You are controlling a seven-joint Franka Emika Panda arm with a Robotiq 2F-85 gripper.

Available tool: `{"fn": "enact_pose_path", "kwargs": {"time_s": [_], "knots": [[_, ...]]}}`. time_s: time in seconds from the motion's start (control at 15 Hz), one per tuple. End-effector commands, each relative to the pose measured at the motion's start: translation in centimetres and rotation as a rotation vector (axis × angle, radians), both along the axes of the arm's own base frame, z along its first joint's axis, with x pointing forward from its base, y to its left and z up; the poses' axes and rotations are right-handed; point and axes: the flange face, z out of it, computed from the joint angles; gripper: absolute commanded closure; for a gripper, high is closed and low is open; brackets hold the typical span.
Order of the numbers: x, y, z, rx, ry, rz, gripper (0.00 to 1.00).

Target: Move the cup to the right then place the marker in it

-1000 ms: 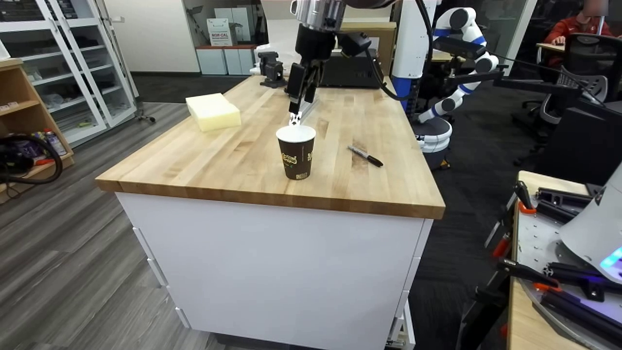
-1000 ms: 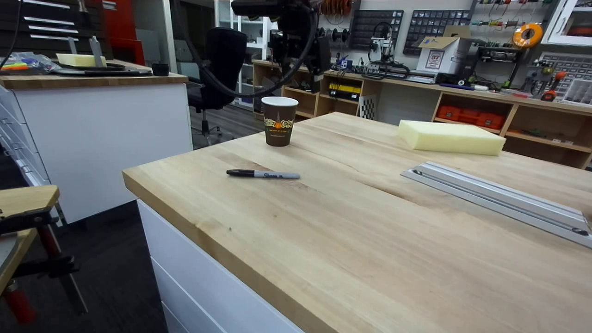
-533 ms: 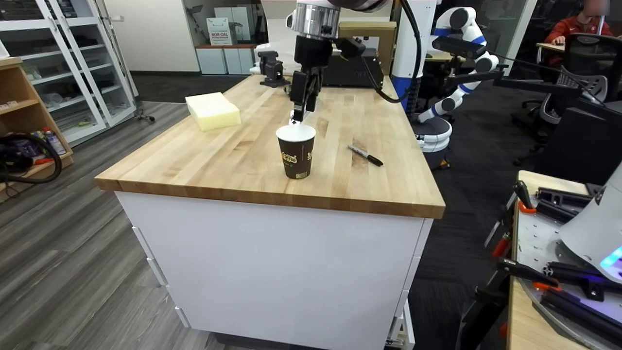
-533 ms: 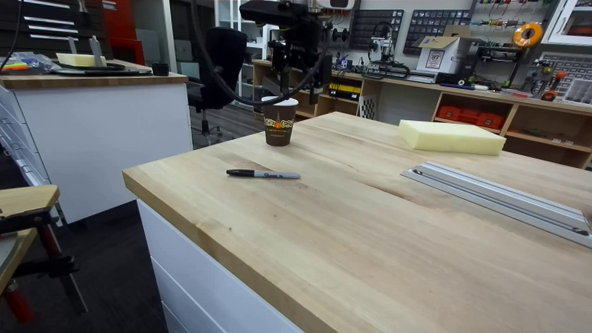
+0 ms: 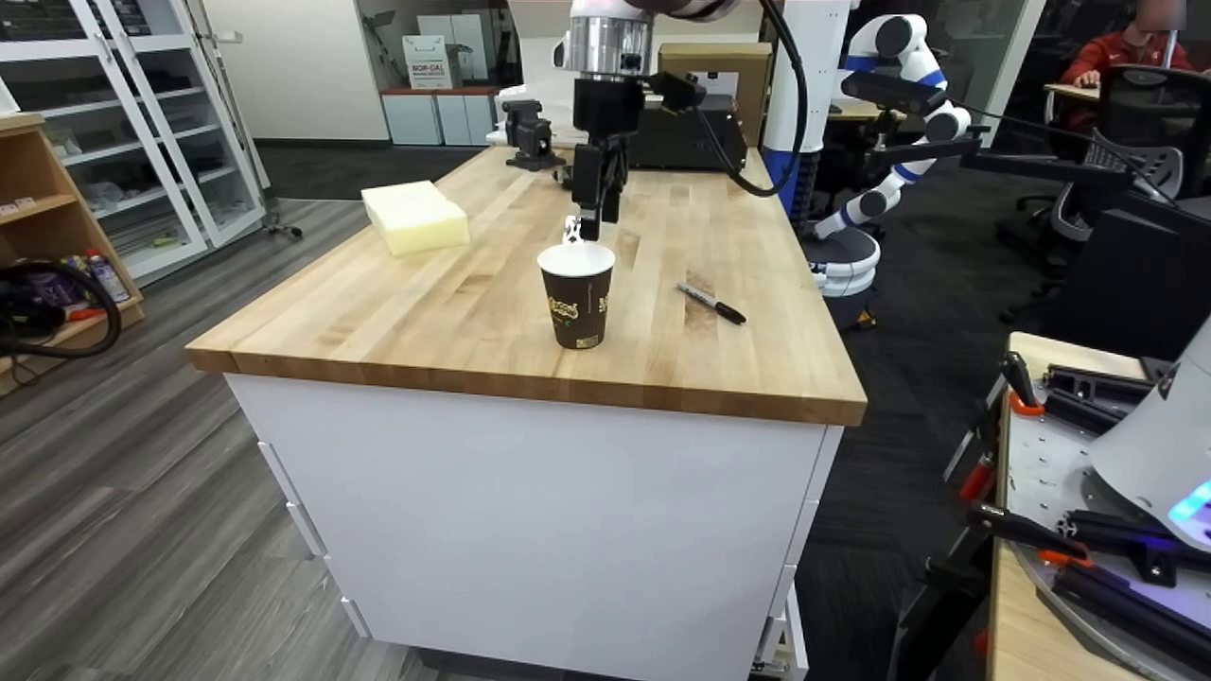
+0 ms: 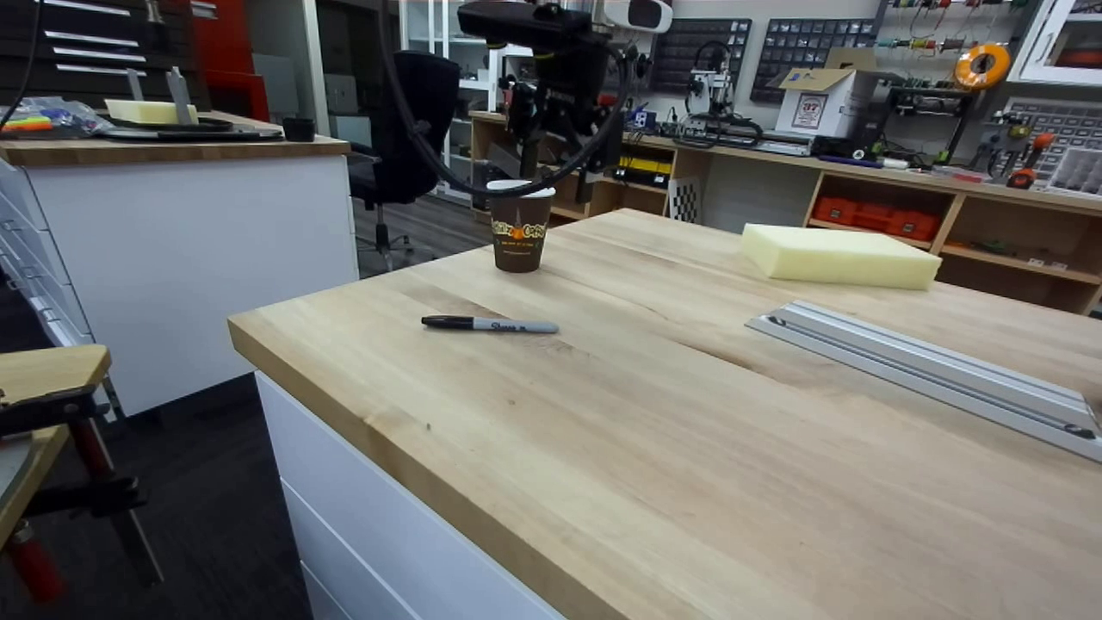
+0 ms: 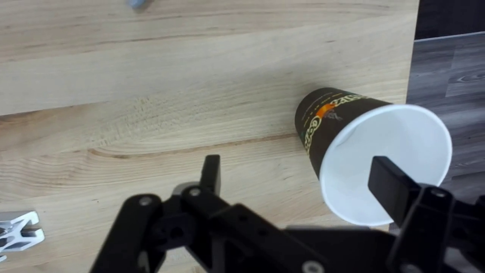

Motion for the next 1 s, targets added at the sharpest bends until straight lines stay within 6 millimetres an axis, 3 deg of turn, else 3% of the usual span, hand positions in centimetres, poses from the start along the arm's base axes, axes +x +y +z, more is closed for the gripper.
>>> {"fn": "enact_pose_path", "kwargs": {"time_s": [0.0,0.2,0.27,0.93], "knots": [[0.5,0.6,-0.4,0.017,0.035,0.029,0.0],[0.3,1.3,-1.4,0.018,0.05,0.04,0.0],[0.2,1.5,-1.7,0.02,0.054,0.046,0.2],[-0.1,2.7,-2.2,0.015,0.065,0.06,0.85]]}}
